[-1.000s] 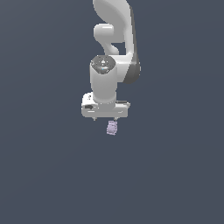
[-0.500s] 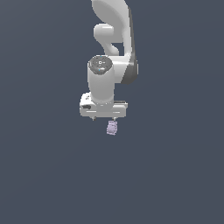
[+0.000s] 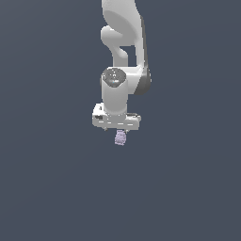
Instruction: Pick up the object and move it to a goal position.
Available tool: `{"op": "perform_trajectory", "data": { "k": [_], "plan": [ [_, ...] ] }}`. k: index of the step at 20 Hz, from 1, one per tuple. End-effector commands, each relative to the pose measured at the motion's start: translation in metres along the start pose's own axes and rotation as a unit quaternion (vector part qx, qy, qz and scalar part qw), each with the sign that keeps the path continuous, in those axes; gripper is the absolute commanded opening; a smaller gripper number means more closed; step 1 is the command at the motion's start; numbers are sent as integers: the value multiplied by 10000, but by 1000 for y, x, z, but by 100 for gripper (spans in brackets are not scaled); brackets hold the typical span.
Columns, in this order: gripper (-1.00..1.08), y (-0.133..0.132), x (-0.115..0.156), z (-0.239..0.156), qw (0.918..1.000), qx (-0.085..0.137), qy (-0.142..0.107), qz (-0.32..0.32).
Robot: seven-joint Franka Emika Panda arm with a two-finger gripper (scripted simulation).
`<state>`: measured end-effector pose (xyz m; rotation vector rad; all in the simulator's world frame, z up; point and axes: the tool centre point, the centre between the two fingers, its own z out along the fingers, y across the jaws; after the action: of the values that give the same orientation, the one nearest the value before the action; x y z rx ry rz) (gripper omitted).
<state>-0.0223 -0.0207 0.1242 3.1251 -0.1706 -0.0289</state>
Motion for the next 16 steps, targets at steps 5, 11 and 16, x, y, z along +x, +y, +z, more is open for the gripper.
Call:
{"op": "perform_trajectory", "data": {
  "k": [5, 11, 16],
  "plan": [
    [100, -14, -9, 24, 9991, 48, 59, 424],
    [100, -20, -13, 33, 9981, 67, 83, 603],
    [100, -20, -13, 35, 9982, 66, 79, 594]
  ]
}}
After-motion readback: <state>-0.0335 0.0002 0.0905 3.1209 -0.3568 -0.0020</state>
